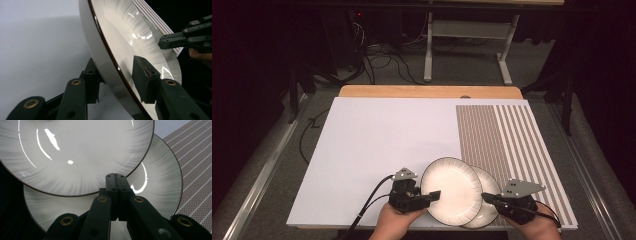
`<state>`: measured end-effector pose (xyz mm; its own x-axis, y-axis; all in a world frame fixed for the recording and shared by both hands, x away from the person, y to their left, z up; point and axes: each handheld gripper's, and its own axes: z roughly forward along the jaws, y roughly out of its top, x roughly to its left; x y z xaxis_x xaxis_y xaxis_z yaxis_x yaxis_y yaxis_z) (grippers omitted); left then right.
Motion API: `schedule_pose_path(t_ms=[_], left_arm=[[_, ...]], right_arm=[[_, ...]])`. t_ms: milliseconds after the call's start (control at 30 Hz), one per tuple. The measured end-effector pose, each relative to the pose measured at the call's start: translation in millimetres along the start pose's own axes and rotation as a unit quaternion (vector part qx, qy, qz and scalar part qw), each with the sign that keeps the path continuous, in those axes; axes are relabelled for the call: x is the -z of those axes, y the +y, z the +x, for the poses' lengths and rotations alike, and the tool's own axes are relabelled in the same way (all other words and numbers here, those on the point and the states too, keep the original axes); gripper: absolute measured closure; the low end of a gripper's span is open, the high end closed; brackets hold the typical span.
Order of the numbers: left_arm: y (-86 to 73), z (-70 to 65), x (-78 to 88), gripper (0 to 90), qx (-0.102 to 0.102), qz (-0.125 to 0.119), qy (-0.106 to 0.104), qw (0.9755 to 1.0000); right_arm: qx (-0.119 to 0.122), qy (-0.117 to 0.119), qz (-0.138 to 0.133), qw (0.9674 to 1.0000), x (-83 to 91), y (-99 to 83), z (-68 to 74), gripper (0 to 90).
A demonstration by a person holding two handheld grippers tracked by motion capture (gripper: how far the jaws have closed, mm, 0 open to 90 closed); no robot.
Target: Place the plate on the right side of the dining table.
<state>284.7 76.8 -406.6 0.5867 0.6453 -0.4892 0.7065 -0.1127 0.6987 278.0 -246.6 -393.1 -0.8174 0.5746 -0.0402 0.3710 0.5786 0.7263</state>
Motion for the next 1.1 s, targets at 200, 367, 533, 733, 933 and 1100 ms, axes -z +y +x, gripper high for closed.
schedule_pose_path(t_ms=[200,367,533,733,933,1100], left_arm=[[-1.2,5.7,0.5,63.0,0.023,-0.007,-0.019,0.9995],[-1.7,7.6,1.3,64.3,0.032,-0.013,-0.024,0.9991],[-1.0,8.2,4.4,66.9,0.033,-0.024,-0.028,0.9988],[1.0,9.5,10.3,70.3,0.032,-0.045,-0.026,0.9981],[4.0,11.9,18.9,74.1,0.022,-0.069,-0.022,0.9971],[6.7,14.3,26.9,75.5,0.01,-0.093,-0.014,0.9955]], right_arm=[[-0.006,-0.005,-0.016,0.9998,4.4,0.7,-1.1,90.0],[-0.016,-0.021,-0.036,0.999,10.3,0.4,-4.4,88.5],[-0.029,-0.04,-0.06,0.997,17.3,-1.5,-11.7,84.1],[-0.058,-0.063,-0.078,0.9933,23.6,-5.1,-18.6,75.9],[-0.076,-0.09,-0.091,0.9889,28.7,-9.9,-25.2,64.2],[-0.084,-0.103,-0.098,0.9862,31.8,-11.6,-27.6,56.8]])
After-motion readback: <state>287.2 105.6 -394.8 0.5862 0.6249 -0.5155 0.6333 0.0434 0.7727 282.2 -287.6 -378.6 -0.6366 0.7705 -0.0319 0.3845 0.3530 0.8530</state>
